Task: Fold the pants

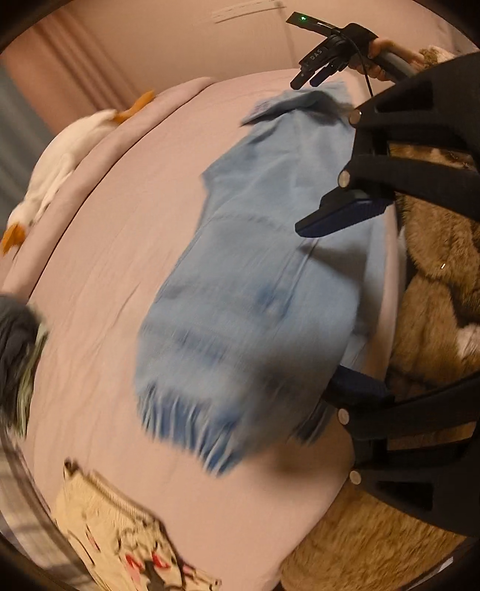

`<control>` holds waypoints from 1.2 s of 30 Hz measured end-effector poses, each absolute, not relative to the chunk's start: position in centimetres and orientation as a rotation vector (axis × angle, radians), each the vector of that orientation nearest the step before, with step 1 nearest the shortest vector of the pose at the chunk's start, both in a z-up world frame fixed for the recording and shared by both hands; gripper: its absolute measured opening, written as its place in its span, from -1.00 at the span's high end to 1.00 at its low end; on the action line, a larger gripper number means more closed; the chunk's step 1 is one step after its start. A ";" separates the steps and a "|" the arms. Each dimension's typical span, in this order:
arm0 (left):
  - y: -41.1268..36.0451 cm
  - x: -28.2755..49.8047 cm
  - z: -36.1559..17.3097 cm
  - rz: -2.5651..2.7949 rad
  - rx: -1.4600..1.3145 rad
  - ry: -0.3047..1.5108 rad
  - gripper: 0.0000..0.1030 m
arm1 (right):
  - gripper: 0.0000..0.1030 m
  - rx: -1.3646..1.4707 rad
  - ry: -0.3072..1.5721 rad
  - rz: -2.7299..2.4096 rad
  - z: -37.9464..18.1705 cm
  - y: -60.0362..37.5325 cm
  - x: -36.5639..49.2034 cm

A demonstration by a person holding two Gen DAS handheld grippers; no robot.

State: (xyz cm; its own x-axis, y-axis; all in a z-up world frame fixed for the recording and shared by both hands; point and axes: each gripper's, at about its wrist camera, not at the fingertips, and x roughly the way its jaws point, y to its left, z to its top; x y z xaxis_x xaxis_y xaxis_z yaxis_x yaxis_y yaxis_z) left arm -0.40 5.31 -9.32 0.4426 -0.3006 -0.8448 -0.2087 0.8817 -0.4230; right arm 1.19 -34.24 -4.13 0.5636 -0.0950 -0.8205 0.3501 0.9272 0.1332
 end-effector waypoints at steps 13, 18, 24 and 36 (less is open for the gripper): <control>8.3 2.8 -7.8 -0.148 -0.603 1.084 0.73 | 0.80 0.291 0.975 -0.258 -5.2 -36.2 10.1; 7.4 0.7 -7.8 -0.185 -0.538 1.131 0.72 | 0.80 0.486 0.671 -0.269 3.2 -42.8 1.7; 6.8 0.7 -12.5 -0.183 -0.558 1.263 0.64 | 0.80 0.630 0.800 -0.518 -5.4 -49.6 -7.1; 6.0 2.4 -10.7 -0.179 -0.507 1.212 0.65 | 0.23 0.710 0.867 -0.499 -10.3 -52.5 -7.1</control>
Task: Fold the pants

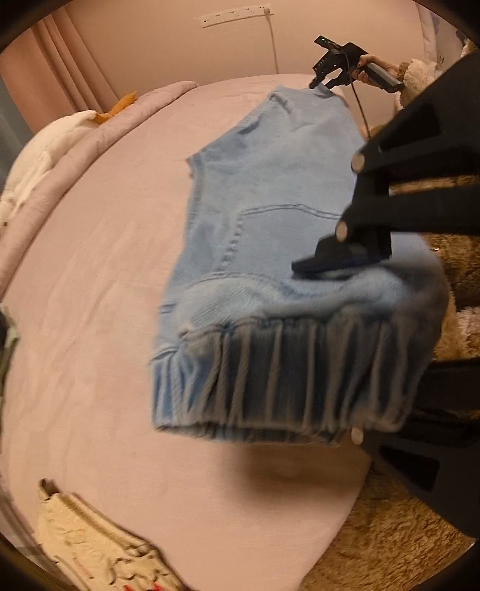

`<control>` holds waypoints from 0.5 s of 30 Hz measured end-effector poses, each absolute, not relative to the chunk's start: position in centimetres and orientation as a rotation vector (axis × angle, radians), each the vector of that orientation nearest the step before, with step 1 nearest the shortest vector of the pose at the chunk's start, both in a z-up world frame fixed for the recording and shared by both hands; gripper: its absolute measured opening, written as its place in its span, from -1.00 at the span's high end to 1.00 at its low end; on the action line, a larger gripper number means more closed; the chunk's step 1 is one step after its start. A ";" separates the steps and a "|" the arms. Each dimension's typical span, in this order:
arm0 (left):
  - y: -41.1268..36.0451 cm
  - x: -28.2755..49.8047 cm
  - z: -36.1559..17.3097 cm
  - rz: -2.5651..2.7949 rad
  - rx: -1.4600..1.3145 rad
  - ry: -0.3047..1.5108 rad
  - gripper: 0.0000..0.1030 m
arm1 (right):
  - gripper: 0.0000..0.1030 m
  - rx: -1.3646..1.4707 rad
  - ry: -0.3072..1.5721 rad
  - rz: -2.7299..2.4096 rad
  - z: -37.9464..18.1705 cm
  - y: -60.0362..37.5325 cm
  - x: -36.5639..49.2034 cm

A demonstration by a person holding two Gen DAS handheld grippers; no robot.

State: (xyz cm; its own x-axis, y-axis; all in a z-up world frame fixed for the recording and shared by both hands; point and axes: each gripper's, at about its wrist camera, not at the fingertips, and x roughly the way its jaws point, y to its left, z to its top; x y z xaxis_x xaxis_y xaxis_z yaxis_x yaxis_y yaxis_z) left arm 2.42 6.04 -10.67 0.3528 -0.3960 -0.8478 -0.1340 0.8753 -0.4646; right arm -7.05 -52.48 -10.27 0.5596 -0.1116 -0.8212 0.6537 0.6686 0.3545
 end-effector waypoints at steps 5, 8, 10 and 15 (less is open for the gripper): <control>7.0 4.8 -7.5 -0.232 -0.557 1.136 0.77 | 0.88 0.734 0.868 -0.524 -8.7 -53.5 -4.1; 7.3 6.8 -5.1 -0.266 -0.563 1.067 0.79 | 0.88 0.691 0.807 -0.428 -4.6 -53.0 0.0; 8.2 7.7 -3.8 -0.267 -0.606 1.026 0.79 | 0.88 0.691 0.745 -0.346 -1.3 -52.5 2.1; 9.3 4.9 -3.8 -0.316 -0.631 0.989 0.76 | 0.88 0.649 0.502 -0.281 4.7 -52.0 -1.5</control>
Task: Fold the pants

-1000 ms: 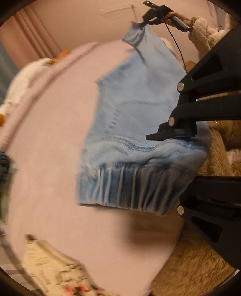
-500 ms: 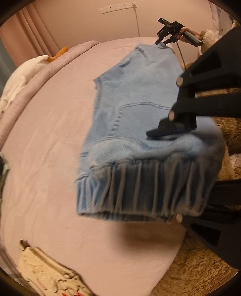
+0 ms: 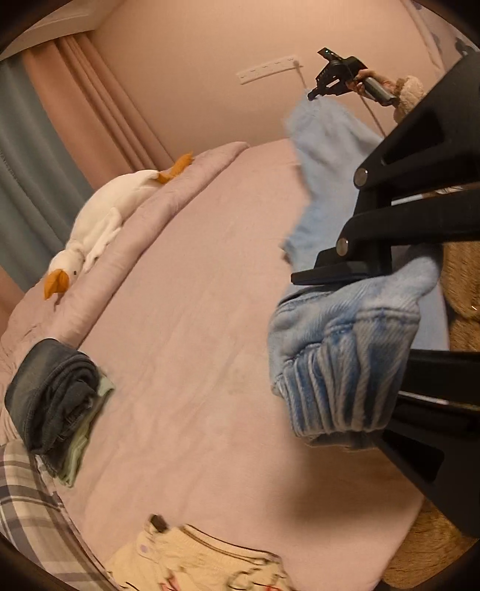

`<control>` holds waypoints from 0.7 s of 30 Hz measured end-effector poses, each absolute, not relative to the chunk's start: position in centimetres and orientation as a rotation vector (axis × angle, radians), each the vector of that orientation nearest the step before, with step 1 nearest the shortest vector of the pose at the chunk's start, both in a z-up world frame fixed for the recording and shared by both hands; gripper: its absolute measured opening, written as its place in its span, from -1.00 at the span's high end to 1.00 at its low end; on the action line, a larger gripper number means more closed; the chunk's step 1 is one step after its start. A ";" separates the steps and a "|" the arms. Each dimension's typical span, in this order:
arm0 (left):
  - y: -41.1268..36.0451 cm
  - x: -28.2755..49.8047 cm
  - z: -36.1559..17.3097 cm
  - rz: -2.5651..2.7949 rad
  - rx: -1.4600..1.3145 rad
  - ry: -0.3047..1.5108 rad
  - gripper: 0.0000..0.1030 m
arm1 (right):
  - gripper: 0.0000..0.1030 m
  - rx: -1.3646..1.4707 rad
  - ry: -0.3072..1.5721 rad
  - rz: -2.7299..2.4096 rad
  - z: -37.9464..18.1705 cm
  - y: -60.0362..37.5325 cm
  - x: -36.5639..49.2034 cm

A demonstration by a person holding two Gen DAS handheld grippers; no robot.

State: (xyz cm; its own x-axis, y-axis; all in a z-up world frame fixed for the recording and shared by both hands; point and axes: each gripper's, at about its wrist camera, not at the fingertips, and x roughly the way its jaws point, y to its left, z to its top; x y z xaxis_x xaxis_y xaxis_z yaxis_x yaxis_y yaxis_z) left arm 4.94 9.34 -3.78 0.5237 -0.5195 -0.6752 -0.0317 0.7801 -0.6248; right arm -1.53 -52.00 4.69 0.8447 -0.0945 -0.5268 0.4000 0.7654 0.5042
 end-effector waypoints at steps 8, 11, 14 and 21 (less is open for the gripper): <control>6.7 1.7 -12.7 -0.232 -0.534 1.293 0.67 | 0.88 0.792 0.887 -0.564 -11.4 -56.5 -5.6; 6.8 1.8 -12.2 -0.226 -0.550 1.297 0.65 | 0.88 0.841 0.845 -0.549 -12.8 -56.7 -7.1; 6.4 2.1 -11.9 -0.209 -0.505 1.299 0.57 | 0.88 0.801 0.837 -0.567 -11.8 -56.5 -7.0; 7.3 1.0 -10.9 -0.201 -0.503 1.268 0.35 | 0.82 0.743 0.869 -0.629 -11.0 -56.4 -9.4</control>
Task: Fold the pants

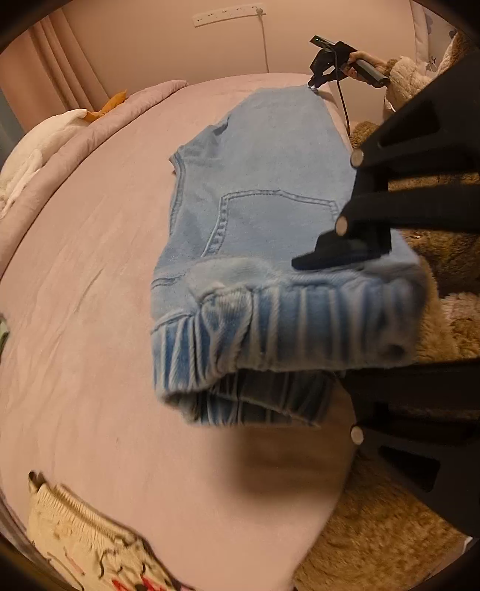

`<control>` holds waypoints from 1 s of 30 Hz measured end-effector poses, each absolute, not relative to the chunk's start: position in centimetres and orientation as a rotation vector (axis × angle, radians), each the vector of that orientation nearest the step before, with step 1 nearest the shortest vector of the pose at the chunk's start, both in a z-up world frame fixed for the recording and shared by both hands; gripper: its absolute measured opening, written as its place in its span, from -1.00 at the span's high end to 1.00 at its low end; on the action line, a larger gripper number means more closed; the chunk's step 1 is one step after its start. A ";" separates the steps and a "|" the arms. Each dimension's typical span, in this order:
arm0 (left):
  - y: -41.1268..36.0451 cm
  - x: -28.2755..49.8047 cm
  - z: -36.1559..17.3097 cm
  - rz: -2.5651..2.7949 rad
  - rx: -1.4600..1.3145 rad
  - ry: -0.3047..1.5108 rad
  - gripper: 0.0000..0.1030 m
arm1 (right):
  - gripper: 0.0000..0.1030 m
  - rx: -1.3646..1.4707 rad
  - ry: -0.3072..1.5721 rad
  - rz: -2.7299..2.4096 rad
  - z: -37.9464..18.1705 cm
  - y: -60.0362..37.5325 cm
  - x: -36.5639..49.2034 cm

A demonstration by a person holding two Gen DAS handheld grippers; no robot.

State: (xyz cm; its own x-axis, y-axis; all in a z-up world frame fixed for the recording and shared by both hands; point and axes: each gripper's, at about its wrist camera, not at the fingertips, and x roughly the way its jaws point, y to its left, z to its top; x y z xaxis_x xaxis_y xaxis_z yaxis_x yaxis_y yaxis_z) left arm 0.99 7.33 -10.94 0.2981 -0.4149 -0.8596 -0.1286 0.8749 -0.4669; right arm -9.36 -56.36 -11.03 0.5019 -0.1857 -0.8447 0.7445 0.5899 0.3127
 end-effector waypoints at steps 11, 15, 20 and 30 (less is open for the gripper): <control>9.1 2.0 -12.2 -0.079 -0.449 1.170 -0.66 | -0.19 0.826 0.912 -0.631 -13.7 -58.1 -8.5; 8.6 3.0 -13.4 -0.097 -0.475 1.177 -0.70 | -0.13 0.793 0.878 -0.627 -13.3 -57.6 -7.9; 7.1 3.3 -13.1 -0.099 -0.388 1.123 -0.29 | 0.55 0.783 0.882 -0.621 -13.1 -57.8 -7.2; 7.5 3.1 -9.0 -0.084 -0.342 1.056 0.22 | 0.73 0.718 0.744 -0.602 -8.2 -55.5 -8.2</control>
State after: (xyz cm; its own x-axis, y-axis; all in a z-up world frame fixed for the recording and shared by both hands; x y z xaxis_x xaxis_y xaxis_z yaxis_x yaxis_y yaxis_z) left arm 3.13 7.52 -8.96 0.4948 -0.2307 -0.8378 -0.0947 0.9441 -0.3159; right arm -8.20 -55.54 -8.24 0.5942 -0.2313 -0.7703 0.7048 0.6112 0.3601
